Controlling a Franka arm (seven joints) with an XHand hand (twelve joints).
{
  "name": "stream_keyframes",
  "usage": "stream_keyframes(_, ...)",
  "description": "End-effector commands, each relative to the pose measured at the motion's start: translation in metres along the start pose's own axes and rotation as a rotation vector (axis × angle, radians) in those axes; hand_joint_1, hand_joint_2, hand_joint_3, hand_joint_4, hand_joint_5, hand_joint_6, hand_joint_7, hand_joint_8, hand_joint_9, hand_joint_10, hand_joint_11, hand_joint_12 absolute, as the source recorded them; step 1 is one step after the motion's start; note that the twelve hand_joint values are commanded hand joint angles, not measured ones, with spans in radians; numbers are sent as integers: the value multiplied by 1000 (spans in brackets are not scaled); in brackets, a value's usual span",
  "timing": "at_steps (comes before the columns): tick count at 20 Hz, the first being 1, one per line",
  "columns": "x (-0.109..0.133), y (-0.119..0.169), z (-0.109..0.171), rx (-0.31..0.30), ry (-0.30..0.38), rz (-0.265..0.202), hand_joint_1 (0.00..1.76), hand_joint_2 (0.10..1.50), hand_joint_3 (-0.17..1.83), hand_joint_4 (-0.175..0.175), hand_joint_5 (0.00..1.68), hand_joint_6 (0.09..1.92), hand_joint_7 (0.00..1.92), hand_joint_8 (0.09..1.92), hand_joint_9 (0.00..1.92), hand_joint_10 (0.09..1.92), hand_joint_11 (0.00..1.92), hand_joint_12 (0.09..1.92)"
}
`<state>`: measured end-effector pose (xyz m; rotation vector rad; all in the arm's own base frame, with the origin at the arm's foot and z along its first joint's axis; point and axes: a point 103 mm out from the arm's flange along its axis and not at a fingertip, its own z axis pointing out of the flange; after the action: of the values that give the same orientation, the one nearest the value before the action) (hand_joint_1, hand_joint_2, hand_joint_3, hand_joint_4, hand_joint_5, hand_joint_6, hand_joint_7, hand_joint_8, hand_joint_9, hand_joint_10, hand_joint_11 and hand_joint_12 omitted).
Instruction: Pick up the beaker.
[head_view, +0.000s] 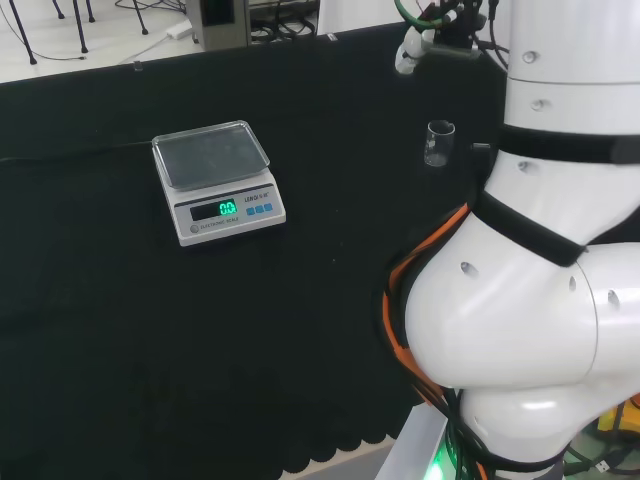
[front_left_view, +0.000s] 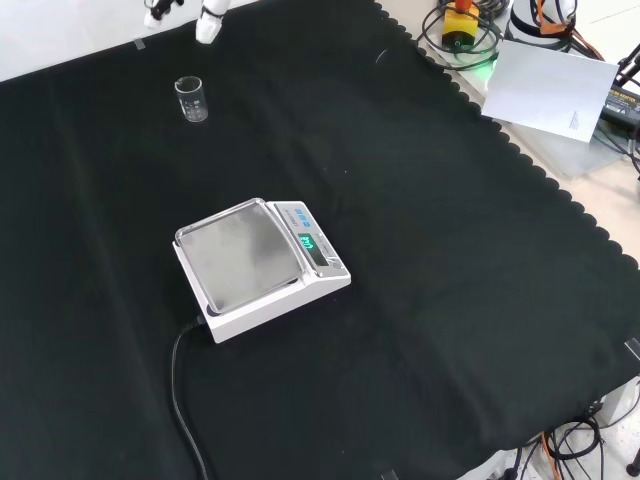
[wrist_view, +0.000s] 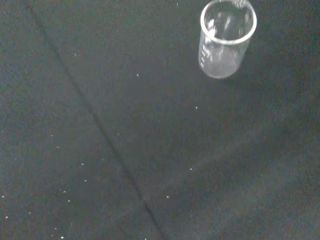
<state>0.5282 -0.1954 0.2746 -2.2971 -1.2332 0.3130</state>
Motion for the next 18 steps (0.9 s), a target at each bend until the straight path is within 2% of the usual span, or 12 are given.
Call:
stream_keyframes(1,-3,24,30,138,44,1,734,1000,-175,12,273,87,18,635,86,889,67,1490)
stream_keyframes(11,-3,50,70,170,64,-10,760,984,-175,11,237,87,11,658,82,892,77,1485)
stream_keyframes(18,-2,73,82,178,56,0,770,980,-175,12,214,87,0,647,58,893,81,1481)
